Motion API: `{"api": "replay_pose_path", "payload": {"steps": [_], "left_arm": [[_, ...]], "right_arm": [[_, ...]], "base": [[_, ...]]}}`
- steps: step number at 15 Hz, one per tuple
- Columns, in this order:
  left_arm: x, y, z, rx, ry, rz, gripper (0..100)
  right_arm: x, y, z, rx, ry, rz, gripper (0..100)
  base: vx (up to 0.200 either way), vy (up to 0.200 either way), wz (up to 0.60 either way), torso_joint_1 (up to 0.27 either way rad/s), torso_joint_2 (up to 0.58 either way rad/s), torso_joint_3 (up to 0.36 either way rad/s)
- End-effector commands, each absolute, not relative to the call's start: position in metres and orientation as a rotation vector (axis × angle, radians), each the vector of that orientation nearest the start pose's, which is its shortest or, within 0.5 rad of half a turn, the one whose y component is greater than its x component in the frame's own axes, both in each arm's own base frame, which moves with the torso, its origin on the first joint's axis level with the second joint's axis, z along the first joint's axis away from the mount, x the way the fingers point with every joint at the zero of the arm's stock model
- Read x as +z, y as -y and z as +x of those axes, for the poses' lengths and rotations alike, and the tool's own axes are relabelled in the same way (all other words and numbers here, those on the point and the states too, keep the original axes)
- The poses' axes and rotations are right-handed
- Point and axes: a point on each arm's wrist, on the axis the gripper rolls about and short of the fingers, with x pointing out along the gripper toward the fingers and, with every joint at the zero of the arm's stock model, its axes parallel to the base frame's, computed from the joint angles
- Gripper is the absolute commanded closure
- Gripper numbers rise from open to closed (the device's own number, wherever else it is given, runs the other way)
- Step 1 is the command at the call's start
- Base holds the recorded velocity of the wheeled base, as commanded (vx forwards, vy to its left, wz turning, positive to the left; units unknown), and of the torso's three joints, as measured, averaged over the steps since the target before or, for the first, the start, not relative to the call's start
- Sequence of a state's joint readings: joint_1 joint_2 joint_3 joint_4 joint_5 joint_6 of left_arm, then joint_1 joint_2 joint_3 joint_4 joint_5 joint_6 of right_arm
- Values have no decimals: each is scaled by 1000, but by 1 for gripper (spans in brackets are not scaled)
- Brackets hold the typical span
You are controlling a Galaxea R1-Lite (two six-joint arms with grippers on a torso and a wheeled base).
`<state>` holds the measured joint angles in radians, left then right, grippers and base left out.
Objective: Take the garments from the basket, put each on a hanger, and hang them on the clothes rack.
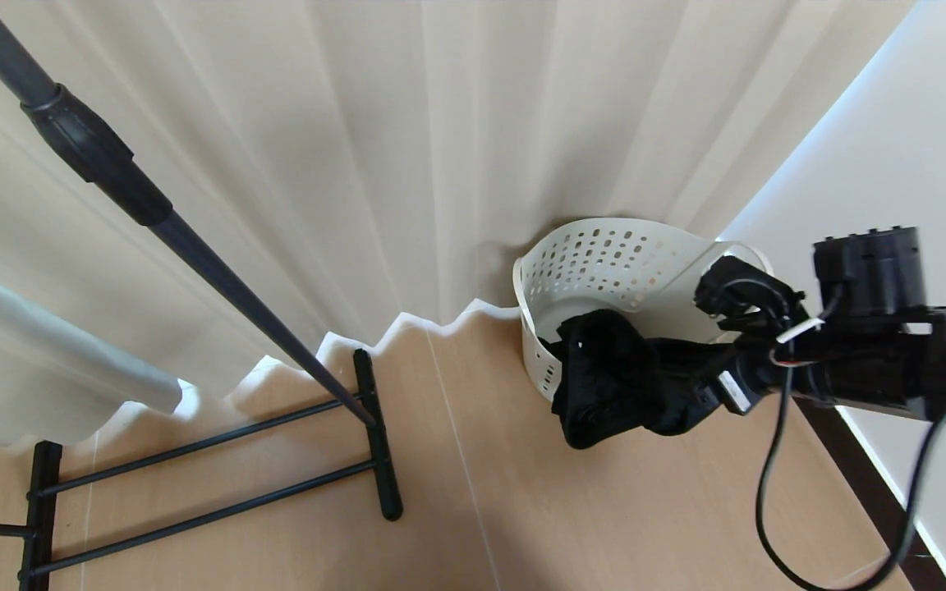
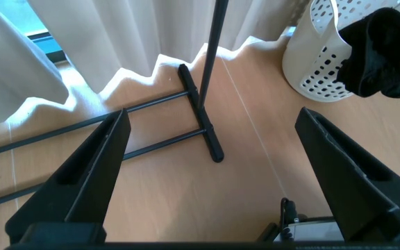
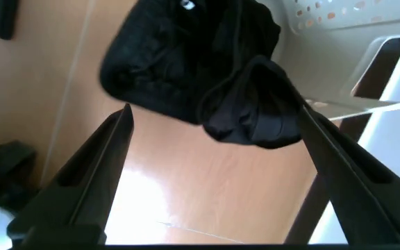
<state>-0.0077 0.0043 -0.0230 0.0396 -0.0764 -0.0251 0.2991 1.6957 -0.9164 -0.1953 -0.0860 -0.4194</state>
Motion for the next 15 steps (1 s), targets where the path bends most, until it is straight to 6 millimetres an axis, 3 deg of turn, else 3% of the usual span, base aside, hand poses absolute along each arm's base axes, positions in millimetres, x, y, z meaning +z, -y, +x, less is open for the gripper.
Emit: {"api": "replay_pose_path", "payload": {"steps": [1, 7, 15], "left_arm": [[78, 2, -24, -84, -23, -25, 0], [78, 2, -24, -84, -23, -27, 0], [78, 2, -24, -84, -23, -25, 0]], "right_arm": [[136, -112, 345, 310, -592, -569, 0], [120, -123, 407, 247, -559, -611, 0], [102, -118, 438, 170, -563, -617, 0]], "base": [[0, 0, 0, 0, 0, 0], [0, 0, 0, 0, 0, 0], [0, 0, 0, 0, 0, 0]]}}
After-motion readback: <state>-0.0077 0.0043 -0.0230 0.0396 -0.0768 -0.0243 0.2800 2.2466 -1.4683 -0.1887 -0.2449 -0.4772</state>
